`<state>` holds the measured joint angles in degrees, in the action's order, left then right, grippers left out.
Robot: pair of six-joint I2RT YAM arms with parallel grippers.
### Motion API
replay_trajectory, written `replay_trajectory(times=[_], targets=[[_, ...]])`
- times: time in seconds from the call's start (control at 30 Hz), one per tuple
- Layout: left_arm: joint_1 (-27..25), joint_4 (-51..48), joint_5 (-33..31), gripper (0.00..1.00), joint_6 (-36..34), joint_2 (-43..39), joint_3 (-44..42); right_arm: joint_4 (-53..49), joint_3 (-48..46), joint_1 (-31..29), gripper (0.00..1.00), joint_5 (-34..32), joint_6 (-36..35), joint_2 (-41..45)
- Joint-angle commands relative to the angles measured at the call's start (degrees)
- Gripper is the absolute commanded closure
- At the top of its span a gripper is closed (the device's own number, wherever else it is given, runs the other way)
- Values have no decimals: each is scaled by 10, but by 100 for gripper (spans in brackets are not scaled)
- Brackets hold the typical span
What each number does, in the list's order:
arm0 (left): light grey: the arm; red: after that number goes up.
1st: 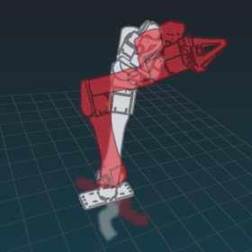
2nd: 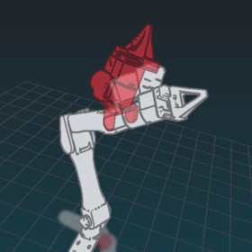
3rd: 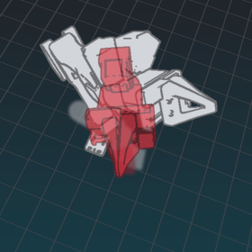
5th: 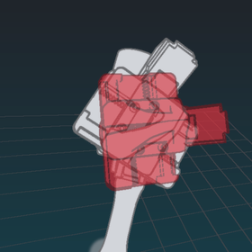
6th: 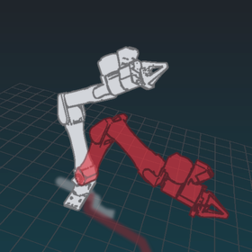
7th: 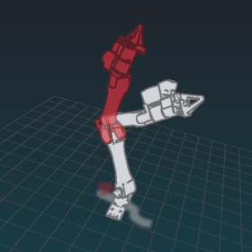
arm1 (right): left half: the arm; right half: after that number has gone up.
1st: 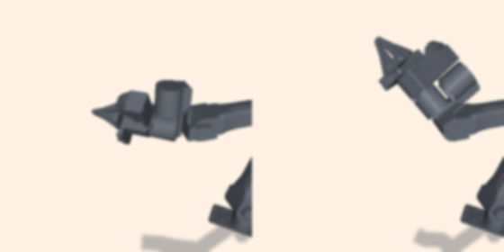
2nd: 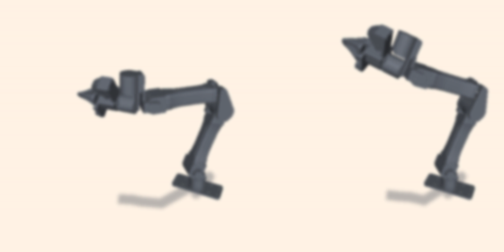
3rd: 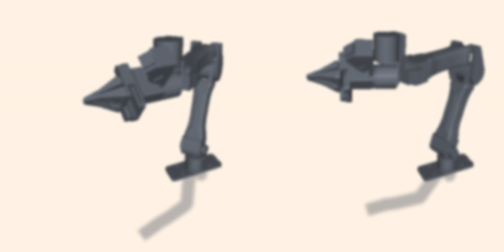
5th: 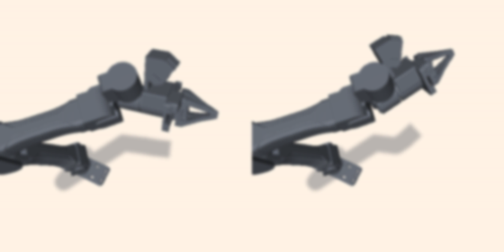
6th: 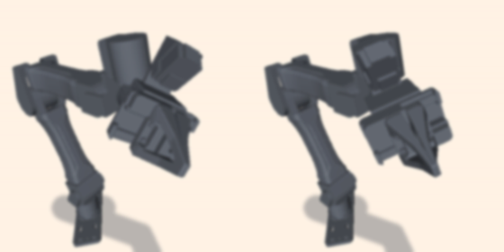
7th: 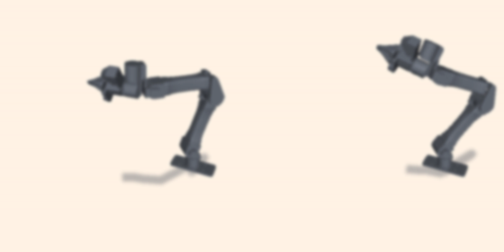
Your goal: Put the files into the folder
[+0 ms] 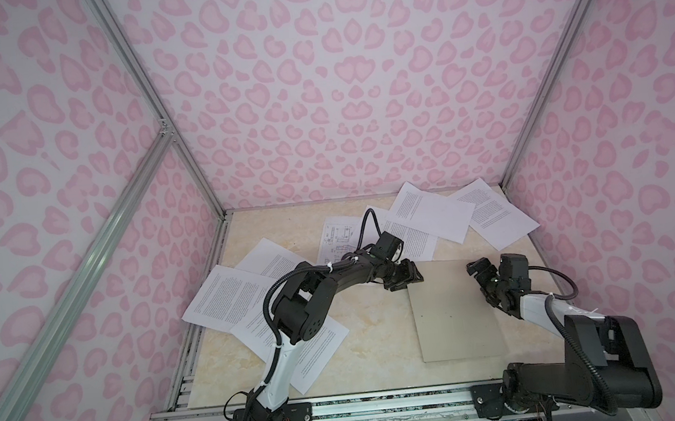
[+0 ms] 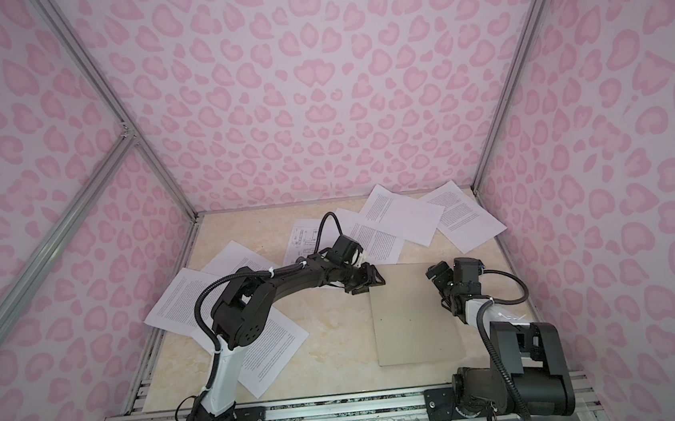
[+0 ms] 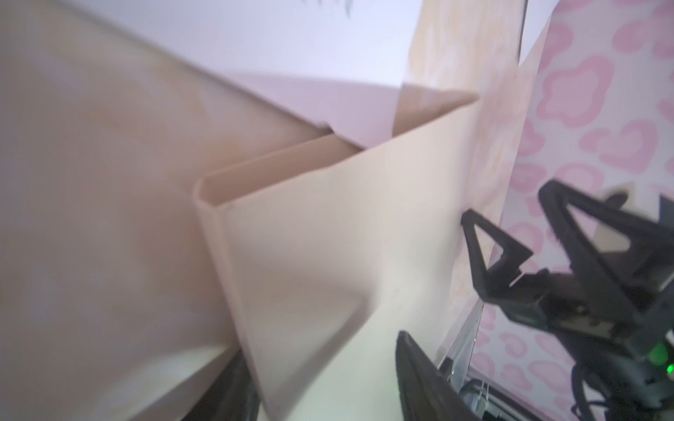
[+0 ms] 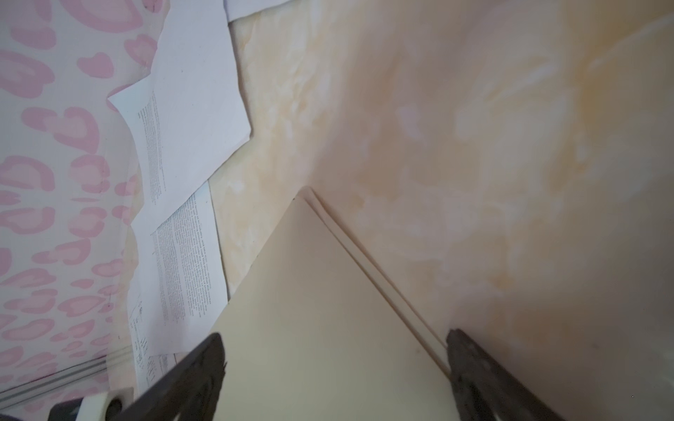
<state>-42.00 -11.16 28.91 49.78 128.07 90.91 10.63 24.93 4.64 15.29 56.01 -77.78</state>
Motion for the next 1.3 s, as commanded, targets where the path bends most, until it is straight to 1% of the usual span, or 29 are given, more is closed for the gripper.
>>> replay_trajectory(times=[0.0, 0.07, 0.1, 0.2, 0.27, 0.33, 0.37, 0.43, 0.5, 0.6, 0.73, 0.9, 1.07, 1.27], targets=[[40, -14, -21, 41, -19, 12, 31, -68, 9, -53, 4, 54, 45, -37], [65, -28, -19, 40, -42, 5, 40, -68, 20, -74, 4, 46, 41, -38], [76, -38, -21, 38, -57, -5, 40, -78, 25, -79, 4, 34, 31, -31], [89, -67, -45, 30, -102, -59, 12, -127, 48, -72, 3, -4, -24, -12], [89, -87, -55, 26, -127, -93, -18, -151, 66, -68, 3, -11, -76, -10], [87, -103, -64, 27, -145, -122, -61, -164, 84, -68, 4, 10, -128, -13], [85, -109, -79, 27, -151, -131, -81, -164, 88, -70, 5, 24, -145, -13], [86, -113, -107, 29, -170, -153, -123, -164, 92, -74, 10, 54, -175, -12], [88, -109, -115, 33, -184, -168, -156, -168, 90, -85, 11, 61, -192, -2], [88, -92, -99, 34, -201, -174, -175, -164, 83, -98, 11, 63, -205, 12], [88, -74, -63, 40, -203, -157, -179, -148, 83, -104, 11, 86, -216, 2], [89, -70, -65, 44, -201, -145, -183, -136, 93, -113, 11, 89, -215, -24], [90, -71, -67, 52, -197, -134, -183, -136, 94, -126, 11, 86, -213, -29], [90, -69, -67, 54, -194, -128, -184, -135, 88, -126, 11, 83, -205, -38]])
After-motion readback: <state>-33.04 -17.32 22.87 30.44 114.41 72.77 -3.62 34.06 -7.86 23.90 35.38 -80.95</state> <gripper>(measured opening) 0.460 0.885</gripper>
